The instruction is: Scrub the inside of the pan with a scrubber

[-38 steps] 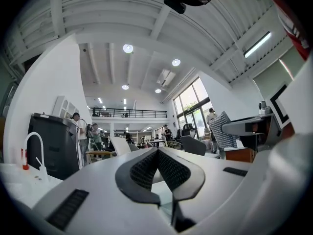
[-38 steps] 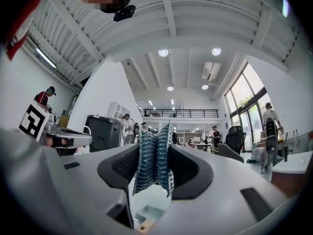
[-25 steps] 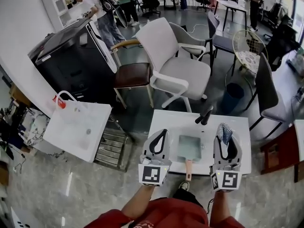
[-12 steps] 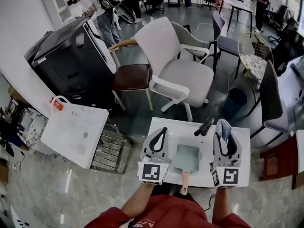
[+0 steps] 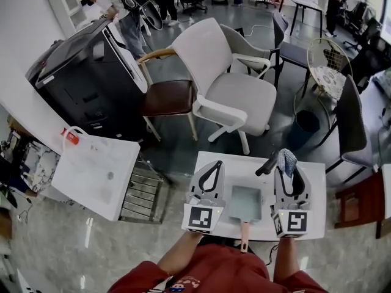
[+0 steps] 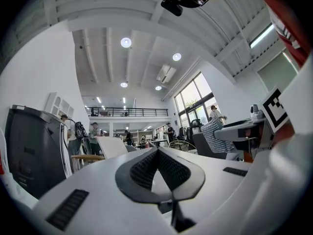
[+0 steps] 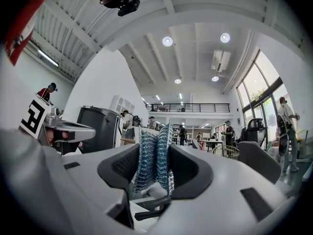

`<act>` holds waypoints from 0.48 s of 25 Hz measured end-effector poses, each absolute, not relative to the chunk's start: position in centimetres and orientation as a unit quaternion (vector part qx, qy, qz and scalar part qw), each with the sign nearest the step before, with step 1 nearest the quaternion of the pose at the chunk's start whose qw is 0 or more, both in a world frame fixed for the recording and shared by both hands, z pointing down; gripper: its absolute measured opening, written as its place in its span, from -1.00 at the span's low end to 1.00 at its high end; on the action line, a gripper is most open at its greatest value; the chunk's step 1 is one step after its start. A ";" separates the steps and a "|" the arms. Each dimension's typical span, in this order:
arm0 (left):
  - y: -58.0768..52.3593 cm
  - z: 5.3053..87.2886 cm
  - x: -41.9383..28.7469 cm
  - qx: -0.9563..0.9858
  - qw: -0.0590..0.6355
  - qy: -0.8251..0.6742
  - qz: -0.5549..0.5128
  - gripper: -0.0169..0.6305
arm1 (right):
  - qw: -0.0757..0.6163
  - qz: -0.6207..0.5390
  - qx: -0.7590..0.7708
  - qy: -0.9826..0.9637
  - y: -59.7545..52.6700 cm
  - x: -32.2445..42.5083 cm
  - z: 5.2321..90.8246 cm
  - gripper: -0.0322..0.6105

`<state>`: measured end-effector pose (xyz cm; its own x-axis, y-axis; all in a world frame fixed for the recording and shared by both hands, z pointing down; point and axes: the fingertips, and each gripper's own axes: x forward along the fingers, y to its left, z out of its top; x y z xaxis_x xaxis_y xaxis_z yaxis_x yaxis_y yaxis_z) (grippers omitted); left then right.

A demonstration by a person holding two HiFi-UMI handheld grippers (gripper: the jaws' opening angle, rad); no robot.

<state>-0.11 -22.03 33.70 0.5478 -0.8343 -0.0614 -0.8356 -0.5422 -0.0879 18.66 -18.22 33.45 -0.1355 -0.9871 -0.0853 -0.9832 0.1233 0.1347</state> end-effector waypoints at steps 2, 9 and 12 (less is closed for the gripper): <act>-22.2 34.1 -0.2 -0.878 0.044 0.476 0.005 -0.91 | 0.018 -0.077 0.654 -0.752 -18.5 18.4 33.9 -0.30; -22.1 35.5 -0.4 -0.879 0.033 0.476 0.006 -0.91 | 0.050 -0.068 0.630 -0.772 -19.3 17.5 35.9 -0.33; -22.2 36.6 -0.3 -0.880 0.039 0.474 -0.010 -0.91 | 0.071 -0.051 0.612 -0.786 -20.2 16.7 37.4 -0.34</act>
<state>-0.33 -22.22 36.63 0.5508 -0.8344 -0.0195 -0.8329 -0.5480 -0.0774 16.72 -20.15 37.39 -0.2411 -0.9692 0.0495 -0.9549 0.2460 0.1663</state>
